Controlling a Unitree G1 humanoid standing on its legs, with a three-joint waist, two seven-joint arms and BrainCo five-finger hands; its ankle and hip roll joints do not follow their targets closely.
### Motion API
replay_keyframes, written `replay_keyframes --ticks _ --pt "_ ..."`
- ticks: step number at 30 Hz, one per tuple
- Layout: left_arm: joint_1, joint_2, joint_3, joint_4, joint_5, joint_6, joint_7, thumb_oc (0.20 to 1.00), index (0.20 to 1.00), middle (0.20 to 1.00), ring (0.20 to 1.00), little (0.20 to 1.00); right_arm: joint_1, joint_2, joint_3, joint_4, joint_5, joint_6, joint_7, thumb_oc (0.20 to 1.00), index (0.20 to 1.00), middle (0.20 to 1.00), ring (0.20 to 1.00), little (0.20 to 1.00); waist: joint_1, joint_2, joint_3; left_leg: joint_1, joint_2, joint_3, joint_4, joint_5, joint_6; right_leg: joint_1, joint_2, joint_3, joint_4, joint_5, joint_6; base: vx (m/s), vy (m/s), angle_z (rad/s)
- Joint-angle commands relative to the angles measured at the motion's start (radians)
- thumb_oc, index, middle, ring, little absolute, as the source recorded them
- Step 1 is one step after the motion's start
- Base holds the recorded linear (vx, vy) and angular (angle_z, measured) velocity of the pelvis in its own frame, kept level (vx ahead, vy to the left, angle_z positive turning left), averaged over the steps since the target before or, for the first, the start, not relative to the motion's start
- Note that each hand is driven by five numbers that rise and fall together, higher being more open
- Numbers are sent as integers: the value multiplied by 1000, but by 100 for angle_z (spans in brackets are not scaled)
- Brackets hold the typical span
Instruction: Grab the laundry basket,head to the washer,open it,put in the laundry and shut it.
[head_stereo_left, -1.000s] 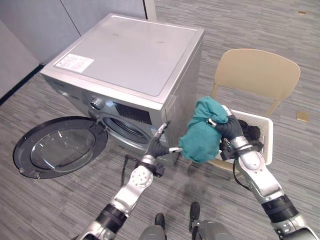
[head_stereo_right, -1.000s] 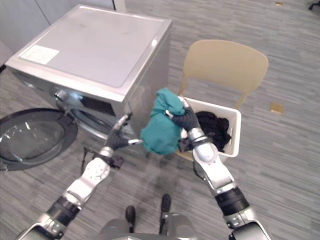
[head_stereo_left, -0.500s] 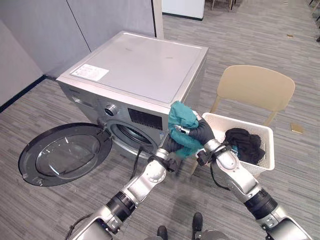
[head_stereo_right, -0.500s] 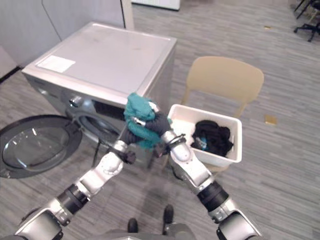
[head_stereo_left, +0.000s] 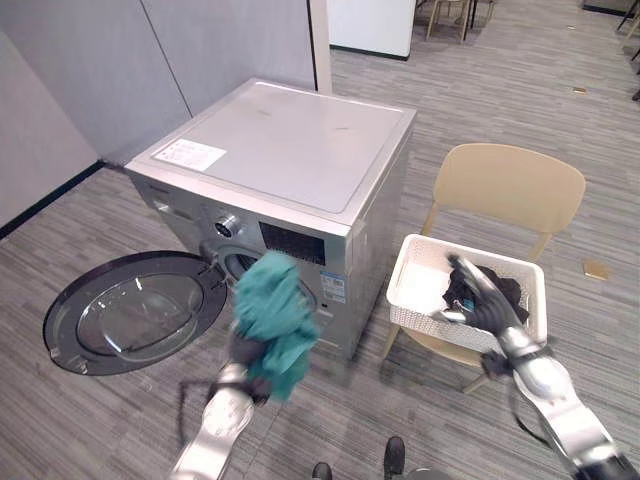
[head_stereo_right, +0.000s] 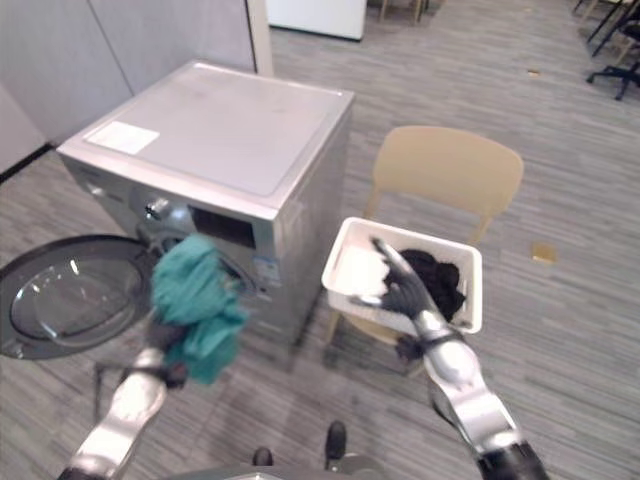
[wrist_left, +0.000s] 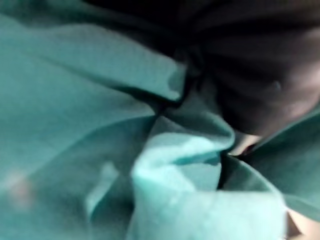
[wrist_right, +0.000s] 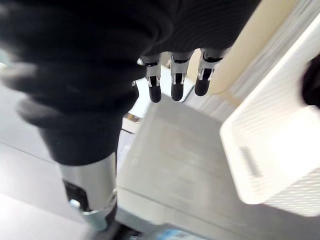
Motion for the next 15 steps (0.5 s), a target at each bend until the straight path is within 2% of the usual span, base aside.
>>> replay_keyframes --ticks 1,2,3,6,9,10,11,12,13,14,15 --pt "-88 12 8 22 -89 -39 -33 200 200 200 200 200 -59 21 23 15 -86 -21 -15 1000 1000 1000 1000 1000 15 -52 -18 -57 -38 -26 29 -25 -2 73 -40 49 100 -237 96 -64 -52 0" --pt "-48 -15 59 76 -162 -28 -54 200 200 200 200 200 -33 32 2 113 -119 0 -18 1000 1000 1000 1000 1000 23 -53 1 -85 -36 -36 60 -31 1 61 -39 46 108 -241 90 -46 -33 1" --pt "-48 -15 59 76 -162 -28 -54 200 200 200 200 200 -33 32 2 113 -119 0 -18 1000 1000 1000 1000 1000 23 -53 1 -85 -36 -37 61 -31 1 60 -39 46 108 -241 90 -69 -74 3" --pt "-24 -40 123 226 -194 -7 -67 200 200 200 200 200 -19 70 0 316 -146 16 -21 1000 1000 1000 1000 1000 44 -61 26 -123 -42 -63 107 -31 -3 62 -36 25 110 -251 77 -17 -53 14" --pt "-45 -26 122 274 -182 -5 -65 200 200 200 200 200 -38 88 11 401 -134 12 -36 1000 1000 1000 1000 1000 52 -66 54 -176 -53 -80 156 -28 -12 49 -41 -2 115 -256 71 -109 -45 40" --pt "-59 -19 124 301 -175 0 -60 200 200 200 200 200 -42 94 7 435 -136 15 -49 1000 1000 1000 1000 1000 60 -67 78 -222 -57 -81 192 -24 -22 40 -49 -33 117 -264 67 -193 -58 58" --pt "-63 -19 123 317 -163 6 -59 200 200 200 200 200 -40 107 5 464 -126 21 -56 1000 1000 1000 1000 1000 64 -64 97 -250 -45 -47 207 -16 -31 34 -59 -71 123 -272 61 -149 -43 99" --pt "-63 -19 123 317 -163 6 -59 200 200 200 200 200 -40 107 5 464 -126 21 -56 1000 1000 1000 1000 1000 64 -64 97 -250 -45 -47 207 -16 -31 34 -59 -71 123 -272 61 -81 10 122" --pt "-67 -15 126 325 -155 11 -56 200 200 200 200 200 -52 122 13 510 -119 31 -71 1000 1000 1000 1000 1000 62 -60 112 -278 -3 32 212 -5 -28 29 -71 -122 120 -270 59 -3 40 154" --pt "-68 -15 128 351 -145 14 -56 200 200 200 200 200 -59 124 28 524 -128 37 -70 1000 1000 1000 1000 1000 64 -62 115 -279 21 69 205 3 -27 35 -76 -149 114 -267 61 136 89 149" --pt "-78 -27 128 413 -145 16 -44 200 200 200 200 200 -73 127 45 532 -127 38 -76 1000 1000 1000 1000 1000 71 -68 110 -270 47 93 171 10 -43 63 -89 -186 102 -275 73 171 101 132"
